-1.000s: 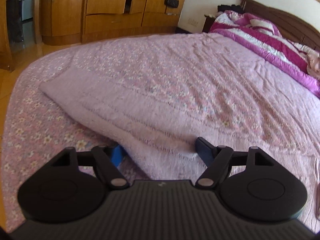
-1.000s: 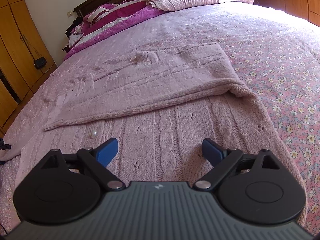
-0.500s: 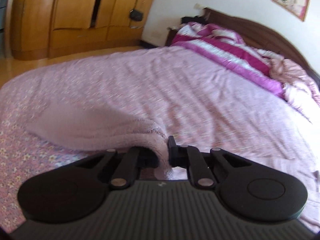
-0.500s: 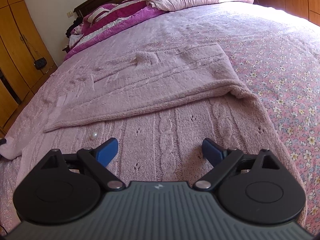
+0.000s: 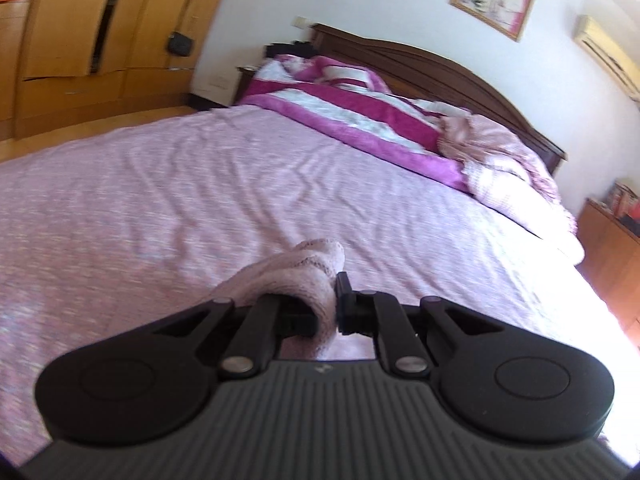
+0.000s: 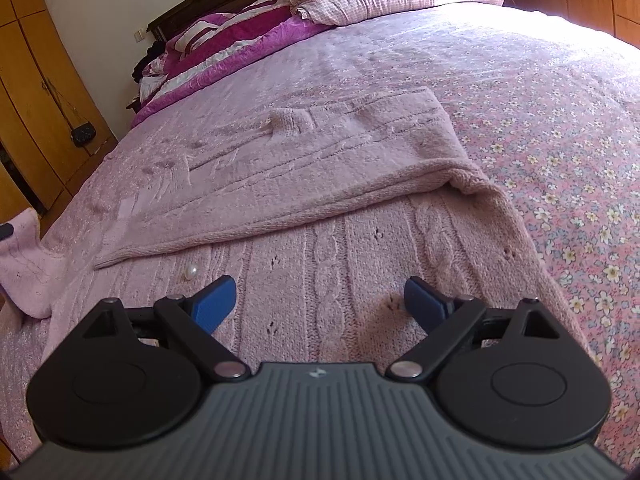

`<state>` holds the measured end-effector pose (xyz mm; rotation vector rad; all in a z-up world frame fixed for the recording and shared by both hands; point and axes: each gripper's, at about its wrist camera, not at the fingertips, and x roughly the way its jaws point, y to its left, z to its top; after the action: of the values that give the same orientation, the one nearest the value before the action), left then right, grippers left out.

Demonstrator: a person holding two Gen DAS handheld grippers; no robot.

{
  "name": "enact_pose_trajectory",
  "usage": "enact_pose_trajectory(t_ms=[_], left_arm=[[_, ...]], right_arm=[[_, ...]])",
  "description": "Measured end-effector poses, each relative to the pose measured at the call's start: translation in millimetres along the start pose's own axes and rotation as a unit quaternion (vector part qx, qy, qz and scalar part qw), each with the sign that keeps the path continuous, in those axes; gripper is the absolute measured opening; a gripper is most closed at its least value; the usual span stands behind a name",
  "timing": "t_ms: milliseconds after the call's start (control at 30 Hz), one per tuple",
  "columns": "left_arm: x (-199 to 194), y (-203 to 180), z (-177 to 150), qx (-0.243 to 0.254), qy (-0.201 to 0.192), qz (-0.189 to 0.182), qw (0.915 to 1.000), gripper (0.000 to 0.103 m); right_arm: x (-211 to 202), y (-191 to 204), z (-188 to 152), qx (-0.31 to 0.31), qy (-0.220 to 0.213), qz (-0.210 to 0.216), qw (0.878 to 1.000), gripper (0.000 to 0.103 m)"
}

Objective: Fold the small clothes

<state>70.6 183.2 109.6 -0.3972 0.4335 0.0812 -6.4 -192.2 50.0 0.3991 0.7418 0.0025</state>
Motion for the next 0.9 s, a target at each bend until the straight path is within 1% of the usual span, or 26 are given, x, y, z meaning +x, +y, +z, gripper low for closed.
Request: enact_pose_trajectory(t_ms=[167,267,400,533,633,700,767,833,867,900], left_arm=[[0.8,-37.6,-20.9,0.006,0.026,-0.046,0.9986,0.010],[7.0,-57.4,-38.1,0.016,0.051,-0.059,0.9968,0.010],[15.4,-75.8,-63.2,0.026,0.088,-0.065,0.9937,0.011],[24.8,-87.2,-90.2,0.051,0.127,-0.057,0.9889,0.011],[29.6,-85.2,-105.3,0.062,0.155,-0.047,0.9849,0.012],[32.3,-83.9,-109.6,0.069,0.169,-0.039,0.9825,0.012],[34.1,-81.6,-109.6,0.068,0.185,-0.043,0.9795,0.020],[31.9,-81.1,-107.2,0.065,0.193,-0.051,0.9776,0.034],[30.7,-81.7,-105.0,0.067,0.195,-0.054,0.9771,0.039],[27.9,-82.9,-102.9,0.071,0.195,-0.054,0.9767,0.047]], right_arm=[[-1.0,-0.6,2.0,0.001,0.000,0.002,1.000,0.095],[0.5,0.6,2.3,0.003,0.002,0.009,1.000,0.095],[0.6,3.3,1.1,-0.002,0.005,0.020,1.000,0.095],[1.7,5.0,0.1,-0.006,0.010,0.027,1.000,0.095],[4.2,6.4,3.8,-0.008,0.022,0.031,0.999,0.095],[4.7,8.2,8.2,-0.009,0.023,0.037,0.999,0.095],[3.8,10.4,11.9,-0.010,0.023,0.044,0.999,0.095],[3.5,13.2,14.3,-0.011,0.023,0.051,0.998,0.095],[3.5,14.4,14.7,-0.012,0.025,0.055,0.998,0.095],[3.9,16.1,15.1,-0.014,0.027,0.059,0.998,0.095]])
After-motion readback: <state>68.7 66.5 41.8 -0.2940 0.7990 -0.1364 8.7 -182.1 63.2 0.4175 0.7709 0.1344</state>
